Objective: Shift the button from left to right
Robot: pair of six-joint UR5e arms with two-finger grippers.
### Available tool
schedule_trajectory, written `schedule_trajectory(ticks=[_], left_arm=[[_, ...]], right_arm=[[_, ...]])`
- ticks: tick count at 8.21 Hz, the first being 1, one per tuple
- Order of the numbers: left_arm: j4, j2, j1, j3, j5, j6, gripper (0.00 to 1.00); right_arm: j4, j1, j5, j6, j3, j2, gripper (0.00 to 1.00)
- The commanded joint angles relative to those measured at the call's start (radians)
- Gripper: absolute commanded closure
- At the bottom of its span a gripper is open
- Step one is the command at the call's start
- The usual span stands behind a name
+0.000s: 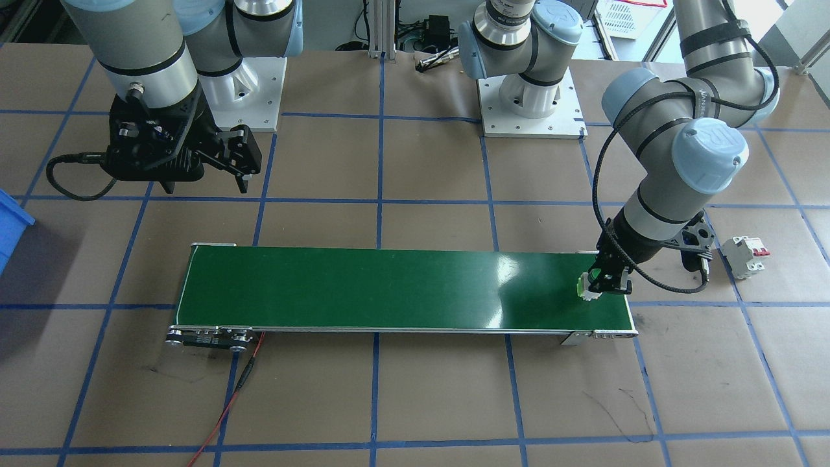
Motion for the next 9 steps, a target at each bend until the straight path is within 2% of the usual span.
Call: schedule_trajectory(ticks=[1, 2, 9], left_arm=[[-0.002, -0.009, 0.0, 0.0, 0.097, 0.005, 0.54], [0.001, -0.01, 0.0, 0.0, 0.099, 0.007, 0.01], [-0.006, -0.009, 0.0, 0.002, 0.096, 0.026, 0.0]], right_arm=[[-0.008, 0.0, 0.002, -0.004, 0.0, 0.001, 0.0], [-0.008, 0.0, 0.002, -0.004, 0.0, 0.001, 0.0], [-0.017, 0.0, 0.003, -0.009, 0.0, 0.013, 0.0]])
